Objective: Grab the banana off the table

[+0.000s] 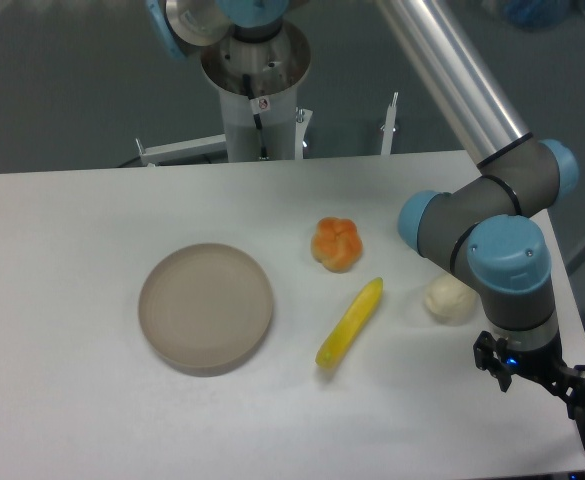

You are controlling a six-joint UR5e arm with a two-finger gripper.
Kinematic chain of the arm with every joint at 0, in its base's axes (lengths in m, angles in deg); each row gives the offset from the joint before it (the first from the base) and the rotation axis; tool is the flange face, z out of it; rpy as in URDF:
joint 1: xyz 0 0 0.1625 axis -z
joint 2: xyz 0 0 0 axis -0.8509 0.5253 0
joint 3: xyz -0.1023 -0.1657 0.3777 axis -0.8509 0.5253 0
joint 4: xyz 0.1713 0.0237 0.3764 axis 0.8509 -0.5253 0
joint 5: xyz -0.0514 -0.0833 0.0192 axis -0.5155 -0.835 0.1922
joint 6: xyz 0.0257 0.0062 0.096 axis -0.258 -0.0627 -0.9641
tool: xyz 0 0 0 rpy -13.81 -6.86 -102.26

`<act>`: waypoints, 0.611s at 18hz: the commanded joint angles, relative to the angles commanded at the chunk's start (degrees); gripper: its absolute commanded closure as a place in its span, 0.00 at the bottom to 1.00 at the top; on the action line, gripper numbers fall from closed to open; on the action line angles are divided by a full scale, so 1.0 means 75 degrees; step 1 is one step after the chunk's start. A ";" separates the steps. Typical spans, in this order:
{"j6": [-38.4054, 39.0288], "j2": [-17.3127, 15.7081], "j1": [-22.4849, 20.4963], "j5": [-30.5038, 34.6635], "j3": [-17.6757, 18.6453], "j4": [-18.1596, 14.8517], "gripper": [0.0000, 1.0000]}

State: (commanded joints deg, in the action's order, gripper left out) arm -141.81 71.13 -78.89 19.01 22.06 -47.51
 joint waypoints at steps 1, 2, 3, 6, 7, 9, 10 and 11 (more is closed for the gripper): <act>0.0000 0.0000 0.0000 0.0012 0.0011 0.0000 0.00; 0.0000 -0.0011 0.0000 -0.0046 0.0012 0.0000 0.00; -0.0012 -0.0012 0.0000 -0.0070 0.0000 0.0012 0.00; 0.0011 -0.0011 0.0000 -0.0047 0.0035 0.0012 0.00; 0.0012 0.0000 0.0000 -0.0024 0.0023 0.0023 0.00; 0.0023 0.0000 0.0000 0.0023 0.0035 0.0012 0.00; 0.0070 0.0000 0.0012 0.0024 0.0035 0.0035 0.00; 0.0198 0.0000 0.0012 -0.0011 0.0047 0.0047 0.00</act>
State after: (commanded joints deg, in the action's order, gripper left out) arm -140.33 71.14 -78.80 18.93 22.41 -47.16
